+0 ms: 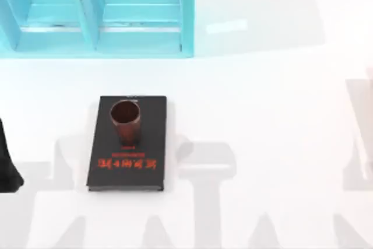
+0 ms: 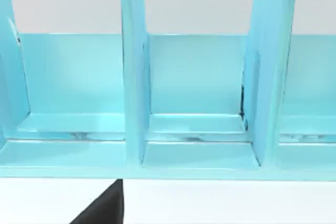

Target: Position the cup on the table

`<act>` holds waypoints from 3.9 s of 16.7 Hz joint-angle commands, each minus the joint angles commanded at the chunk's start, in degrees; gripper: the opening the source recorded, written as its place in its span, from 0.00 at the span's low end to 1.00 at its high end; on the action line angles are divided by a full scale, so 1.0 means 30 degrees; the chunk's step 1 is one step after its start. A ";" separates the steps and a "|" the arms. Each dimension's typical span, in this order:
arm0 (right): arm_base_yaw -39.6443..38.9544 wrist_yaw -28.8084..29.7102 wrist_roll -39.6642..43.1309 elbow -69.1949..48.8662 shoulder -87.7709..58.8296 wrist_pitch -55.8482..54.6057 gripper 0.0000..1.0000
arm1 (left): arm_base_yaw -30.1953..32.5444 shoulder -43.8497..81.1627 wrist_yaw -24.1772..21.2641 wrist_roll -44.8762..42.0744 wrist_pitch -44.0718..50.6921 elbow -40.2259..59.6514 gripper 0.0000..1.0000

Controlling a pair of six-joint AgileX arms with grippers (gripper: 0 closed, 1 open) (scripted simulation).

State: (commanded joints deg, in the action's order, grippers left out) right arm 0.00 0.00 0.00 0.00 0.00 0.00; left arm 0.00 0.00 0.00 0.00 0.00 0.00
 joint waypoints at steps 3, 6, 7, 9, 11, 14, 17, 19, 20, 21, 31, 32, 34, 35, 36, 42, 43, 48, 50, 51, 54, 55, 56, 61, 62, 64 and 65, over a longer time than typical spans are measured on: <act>-0.0111 0.0020 -0.0104 -0.0169 -0.0146 0.0081 1.00 | 0.0000 0.0000 0.0000 0.0000 0.0000 0.0000 1.00; -0.1144 0.0199 -0.1081 -0.1836 -0.1583 0.0871 1.00 | 0.0000 0.0000 0.0000 0.0000 0.0000 0.0000 1.00; -0.1706 0.0295 -0.1602 -0.2812 -0.2398 0.1312 1.00 | 0.0000 0.0000 0.0000 0.0000 0.0000 0.0000 1.00; -0.3064 0.0535 -0.2828 -0.5306 -0.4393 0.2384 1.00 | 0.0000 0.0000 0.0000 0.0000 0.0000 0.0000 1.00; -0.4732 0.0868 -0.4274 -0.8661 -0.6903 0.3712 1.00 | 0.0000 0.0000 0.0000 0.0000 0.0000 0.0000 1.00; -0.7525 0.1492 -0.6630 -1.5040 -1.1370 0.6073 1.00 | 0.0000 0.0000 0.0000 0.0000 0.0000 0.0000 1.00; -1.0337 0.2193 -0.8957 -2.2076 -1.6472 0.8836 1.00 | 0.0000 0.0000 0.0000 0.0000 0.0000 0.0000 1.00; -1.2055 0.2734 -1.0394 -2.6338 -2.0153 1.0892 1.00 | 0.0000 0.0000 0.0000 0.0000 0.0000 0.0000 1.00; -1.2859 0.3033 -1.1072 -2.8414 -2.2037 1.1961 1.00 | 0.0000 0.0000 0.0000 0.0000 0.0000 0.0000 1.00; -1.3617 0.3351 -1.1716 -3.0500 -2.3935 1.3053 1.00 | 0.0000 0.0000 0.0000 0.0000 0.0000 0.0000 1.00; -1.7973 0.6108 -1.6438 -4.4509 -4.0530 2.3307 1.00 | 0.0000 0.0000 0.0000 0.0000 0.0000 0.0000 1.00; -1.8148 0.6245 -1.6776 -4.5213 -4.1658 2.4033 1.00 | 0.0000 0.0000 0.0000 0.0000 0.0000 0.0000 1.00; -1.8408 0.6413 -1.7399 -4.6334 -4.3593 2.5249 1.00 | 0.0000 0.0000 0.0000 0.0000 0.0000 0.0000 1.00; -1.8511 0.6452 -1.7688 -4.6807 -4.4401 2.5769 1.00 | 0.0000 0.0000 0.0000 0.0000 0.0000 0.0000 1.00; -1.8606 0.6469 -1.7960 -4.7238 -4.5120 2.6240 1.00 | 0.0000 0.0000 0.0000 0.0000 0.0000 0.0000 1.00; -1.8866 0.6453 -1.8616 -4.8228 -4.6762 2.7303 1.00 | 0.0000 0.0000 0.0000 0.0000 0.0000 0.0000 1.00; -1.8866 0.6453 -1.8616 -4.8228 -4.6762 2.7303 1.00 | 0.0000 0.0000 0.0000 0.0000 0.0000 0.0000 1.00; -1.8688 0.6416 -1.8445 -4.7679 -4.6849 2.6617 1.00 | 0.0000 0.0000 0.0000 0.0000 0.0000 0.0000 1.00; -1.8506 0.6375 -1.8240 -4.6779 -4.6980 2.5513 1.00 | 0.0000 0.0000 0.0000 0.0000 0.0000 0.0000 1.00; -1.8389 0.6351 -1.8122 -4.6227 -4.7066 2.4839 1.00 | 0.0000 0.0000 0.0000 0.0000 0.0000 0.0000 1.00; -1.8017 0.6271 -1.7748 -4.4463 -4.7352 2.2671 1.00 | 0.0000 0.0000 0.0000 0.0000 0.0000 0.0000 1.00; -1.7904 0.6246 -1.7634 -4.3926 -4.7442 2.2007 1.00 | 0.0000 0.0000 0.0000 0.0000 0.0000 0.0000 1.00; -1.7807 0.6225 -1.7536 -4.3459 -4.7524 2.1428 1.00 | 0.0000 0.0000 0.0000 0.0000 0.0000 0.0000 1.00; -1.7662 0.6193 -1.7389 -4.2759 -4.7652 2.0553 1.00 | 0.0000 0.0000 0.0000 0.0000 0.0000 0.0000 1.00; -1.7662 0.6193 -1.7389 -4.2759 -4.7652 2.0553 1.00 | 0.0000 0.0000 0.0000 0.0000 0.0000 0.0000 1.00; -1.7662 0.6193 -1.7389 -4.2759 -4.7652 2.0553 0.85 | 0.0000 0.0000 0.0000 0.0000 0.0000 0.0000 1.00; -1.7662 0.6193 -1.7389 -4.2759 -4.7652 2.0553 0.77 | 0.0000 0.0000 0.0000 0.0000 0.0000 0.0000 1.00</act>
State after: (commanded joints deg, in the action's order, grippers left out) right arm -52.99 18.58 -52.17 -128.28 -142.96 61.66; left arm 0.00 0.00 0.00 0.00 0.00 0.00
